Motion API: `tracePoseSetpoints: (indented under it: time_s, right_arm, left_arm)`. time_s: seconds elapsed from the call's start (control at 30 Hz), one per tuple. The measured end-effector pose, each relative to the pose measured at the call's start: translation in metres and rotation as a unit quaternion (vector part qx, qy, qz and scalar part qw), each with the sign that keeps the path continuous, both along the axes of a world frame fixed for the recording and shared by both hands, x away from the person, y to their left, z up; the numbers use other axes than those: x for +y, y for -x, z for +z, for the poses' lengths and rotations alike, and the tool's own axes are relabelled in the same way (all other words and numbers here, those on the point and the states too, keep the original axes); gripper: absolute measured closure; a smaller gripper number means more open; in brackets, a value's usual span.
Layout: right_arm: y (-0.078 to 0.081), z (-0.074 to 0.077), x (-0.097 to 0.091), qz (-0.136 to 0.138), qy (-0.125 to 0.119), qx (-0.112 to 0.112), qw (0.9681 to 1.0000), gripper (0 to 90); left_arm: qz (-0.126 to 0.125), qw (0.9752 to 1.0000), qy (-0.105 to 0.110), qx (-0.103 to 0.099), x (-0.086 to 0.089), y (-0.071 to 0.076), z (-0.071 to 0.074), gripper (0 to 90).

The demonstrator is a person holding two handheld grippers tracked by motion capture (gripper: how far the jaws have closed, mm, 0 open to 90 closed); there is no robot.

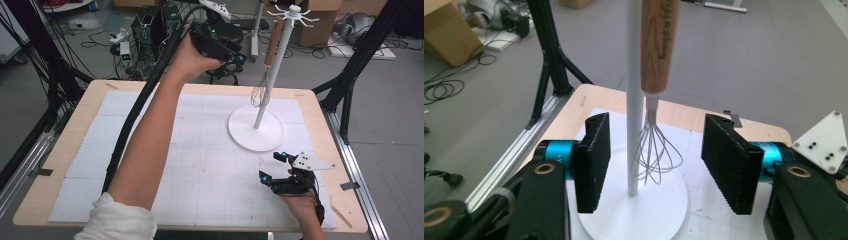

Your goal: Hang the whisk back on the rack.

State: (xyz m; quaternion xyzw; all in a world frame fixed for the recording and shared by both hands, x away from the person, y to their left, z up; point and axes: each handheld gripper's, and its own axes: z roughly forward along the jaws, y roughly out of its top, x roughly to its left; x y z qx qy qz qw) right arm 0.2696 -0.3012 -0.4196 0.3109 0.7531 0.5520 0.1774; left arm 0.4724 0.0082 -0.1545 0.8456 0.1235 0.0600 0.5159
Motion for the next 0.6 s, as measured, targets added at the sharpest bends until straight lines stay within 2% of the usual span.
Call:
tracePoseSetpoints:
  time_s: [0.13,0.2,0.23,0.4,0.47,0.6]
  right_arm:
    - [-0.001,0.001,0.002,0.003,0.000,-0.002,1.0000,11.0]
    - [-0.001,0.000,0.002,0.003,0.000,-0.001,1.0000,11.0]
    - [-0.002,0.000,0.002,0.004,-0.002,0.001,1.0000,11.0]
    - [-0.003,0.001,0.003,0.003,-0.002,-0.001,1.0000,11.0]
    - [-0.003,0.001,0.003,0.003,-0.002,0.000,1.0000,11.0]
    - [-0.003,0.001,0.004,0.006,0.001,0.002,1.0000,11.0]
  left_arm:
    - [0.010,0.9999,0.010,-0.001,0.019,0.012,-0.007,39.4]
    - [0.013,0.9997,0.022,0.000,0.028,0.020,-0.012,37.4]
    - [0.019,0.9996,0.019,-0.007,0.032,0.024,-0.014,36.0]
    - [0.019,0.9995,0.021,-0.015,0.055,0.046,-0.022,30.4]
    - [0.019,0.9994,0.023,-0.017,0.058,0.050,-0.024,30.0]
    - [0.015,0.9987,0.048,-0.012,0.072,0.061,-0.035,26.0]
